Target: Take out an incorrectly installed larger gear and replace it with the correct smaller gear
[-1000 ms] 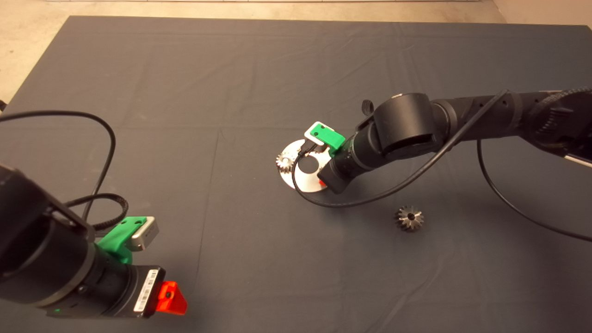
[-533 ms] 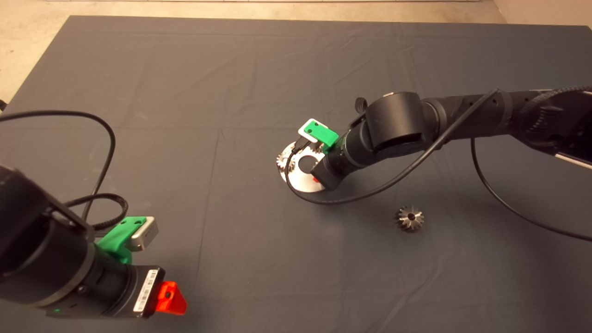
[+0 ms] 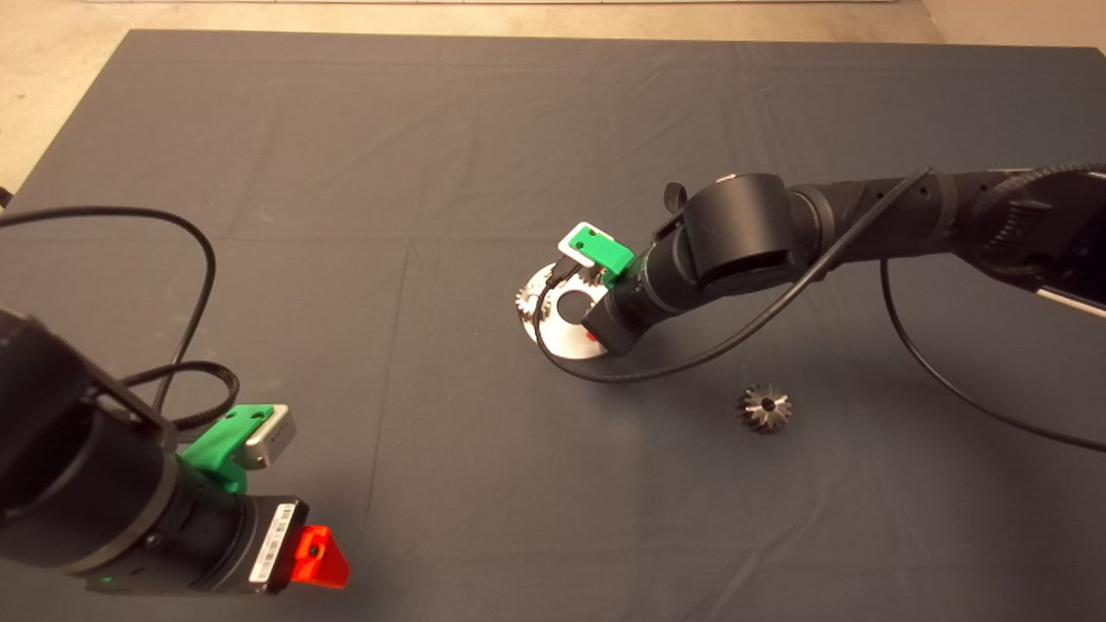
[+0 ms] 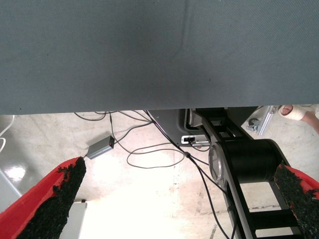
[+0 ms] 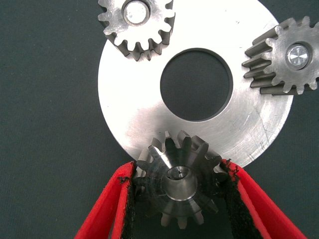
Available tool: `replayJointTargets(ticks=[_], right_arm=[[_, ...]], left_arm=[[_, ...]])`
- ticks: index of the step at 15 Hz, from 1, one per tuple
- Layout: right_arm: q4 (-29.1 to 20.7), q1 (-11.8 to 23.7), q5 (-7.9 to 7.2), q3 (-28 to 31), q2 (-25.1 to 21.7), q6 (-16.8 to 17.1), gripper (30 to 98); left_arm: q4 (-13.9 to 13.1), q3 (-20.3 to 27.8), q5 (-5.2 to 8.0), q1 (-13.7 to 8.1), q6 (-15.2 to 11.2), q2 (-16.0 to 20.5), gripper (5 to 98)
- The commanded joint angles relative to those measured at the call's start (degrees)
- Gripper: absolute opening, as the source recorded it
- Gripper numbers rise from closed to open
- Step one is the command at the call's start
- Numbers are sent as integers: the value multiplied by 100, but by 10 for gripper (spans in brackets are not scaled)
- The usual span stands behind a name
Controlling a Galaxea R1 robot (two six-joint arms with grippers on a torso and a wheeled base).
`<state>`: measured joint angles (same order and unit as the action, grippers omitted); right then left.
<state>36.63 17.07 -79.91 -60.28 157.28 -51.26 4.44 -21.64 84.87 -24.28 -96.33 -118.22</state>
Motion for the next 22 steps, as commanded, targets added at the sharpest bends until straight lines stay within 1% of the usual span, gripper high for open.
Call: replayJointTargets(ticks=[1,5,10,13,14,15,17,19,22], right_arm=[[221,87,-7,27,-8,11,404],[239,-10,-33,27,-17,20,403],[468,-28,-51,25,-17,18,403],[529,-19,-95,27,-17,20,404],[547,-19,-118,22,-26,11,404],[555,-19,-174,27,-26,11,403],[559,-10,-209,27,-43,11,404],[564,-1,-253,44,-158,11,404],[564,8,-262,71,-316,11,403]], left_arm=[[-75,65,38,-33,18,22,982],[-75,65,38,-33,18,22,982],[-75,65,38,-33,18,22,982],[-75,65,38,-33,18,14,982],[-75,65,38,-33,18,14,982],[-75,65,38,-33,18,14,982],[-75,65,38,-33,18,14,982],[-75,65,38,-33,18,14,982],[-75,65,38,-33,18,14,982]])
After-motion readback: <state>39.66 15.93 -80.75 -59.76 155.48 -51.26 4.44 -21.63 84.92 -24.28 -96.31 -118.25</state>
